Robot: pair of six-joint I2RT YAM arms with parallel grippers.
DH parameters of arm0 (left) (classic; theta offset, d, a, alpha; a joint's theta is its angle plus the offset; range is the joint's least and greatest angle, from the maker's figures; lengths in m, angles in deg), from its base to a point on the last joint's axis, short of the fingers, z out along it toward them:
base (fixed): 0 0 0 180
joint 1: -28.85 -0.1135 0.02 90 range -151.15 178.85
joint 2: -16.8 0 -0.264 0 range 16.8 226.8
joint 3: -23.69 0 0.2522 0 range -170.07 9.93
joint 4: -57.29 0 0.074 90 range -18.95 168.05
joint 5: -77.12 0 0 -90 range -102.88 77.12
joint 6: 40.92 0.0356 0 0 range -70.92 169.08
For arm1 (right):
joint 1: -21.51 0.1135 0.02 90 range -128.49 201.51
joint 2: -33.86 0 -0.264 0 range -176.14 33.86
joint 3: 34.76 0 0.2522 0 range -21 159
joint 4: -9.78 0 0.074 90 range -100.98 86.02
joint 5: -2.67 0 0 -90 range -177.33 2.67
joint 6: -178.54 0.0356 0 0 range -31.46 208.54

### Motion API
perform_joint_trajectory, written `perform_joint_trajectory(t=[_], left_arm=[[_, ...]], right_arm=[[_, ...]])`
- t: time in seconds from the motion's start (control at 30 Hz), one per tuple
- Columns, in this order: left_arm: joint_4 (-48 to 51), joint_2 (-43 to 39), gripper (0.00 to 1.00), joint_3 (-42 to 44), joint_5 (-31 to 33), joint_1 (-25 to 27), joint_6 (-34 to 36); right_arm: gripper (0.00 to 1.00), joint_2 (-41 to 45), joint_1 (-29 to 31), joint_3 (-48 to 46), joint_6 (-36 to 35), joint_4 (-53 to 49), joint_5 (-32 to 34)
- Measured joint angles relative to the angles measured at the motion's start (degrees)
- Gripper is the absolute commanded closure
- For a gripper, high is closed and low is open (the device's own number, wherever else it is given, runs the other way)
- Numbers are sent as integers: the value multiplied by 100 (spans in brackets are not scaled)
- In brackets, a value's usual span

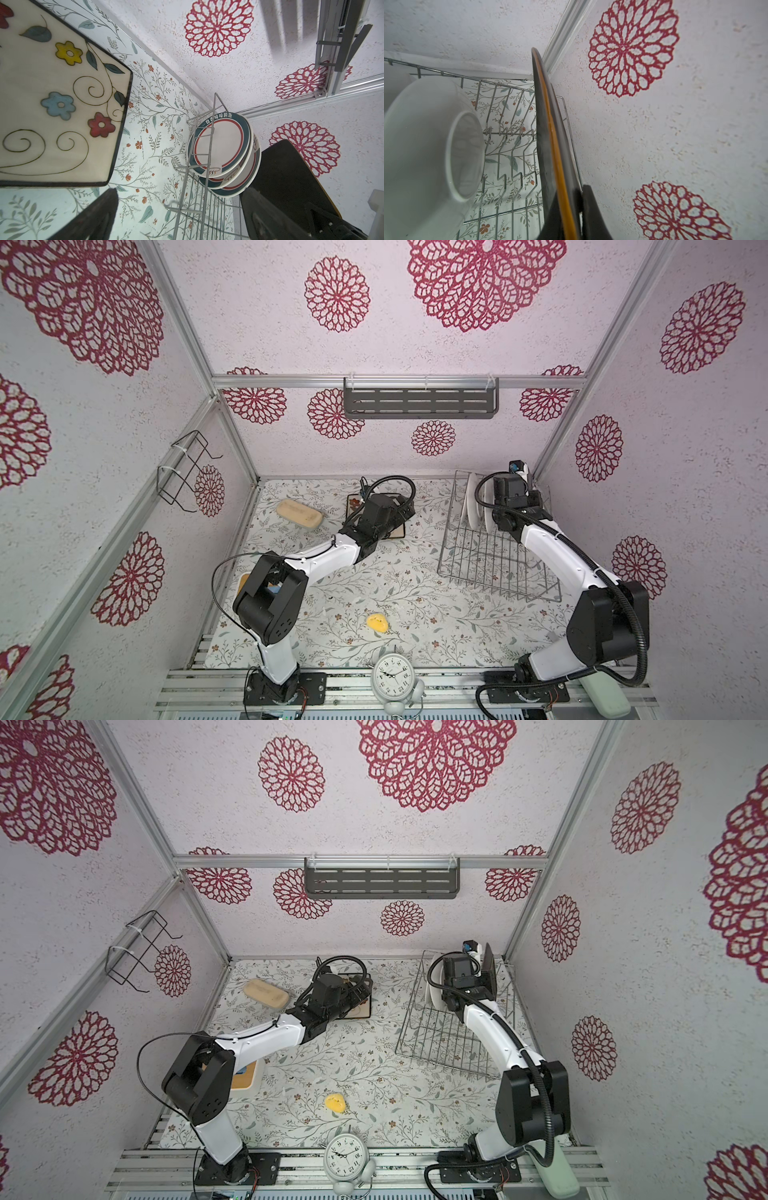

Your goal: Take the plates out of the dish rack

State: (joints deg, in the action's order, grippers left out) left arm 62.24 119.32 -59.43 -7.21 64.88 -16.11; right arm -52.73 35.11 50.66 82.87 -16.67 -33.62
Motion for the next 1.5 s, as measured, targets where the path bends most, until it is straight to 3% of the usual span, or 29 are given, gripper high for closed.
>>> perform_joint_trajectory(t=[0.87, 1.5], left_arm=[[-142, -557, 2, 476, 118, 118, 66], [-527, -844, 3, 883, 105, 118, 188]], right_arm=[[100, 1279, 911, -9, -256, -68, 466], [100, 2450, 1606, 22, 560, -737, 407]])
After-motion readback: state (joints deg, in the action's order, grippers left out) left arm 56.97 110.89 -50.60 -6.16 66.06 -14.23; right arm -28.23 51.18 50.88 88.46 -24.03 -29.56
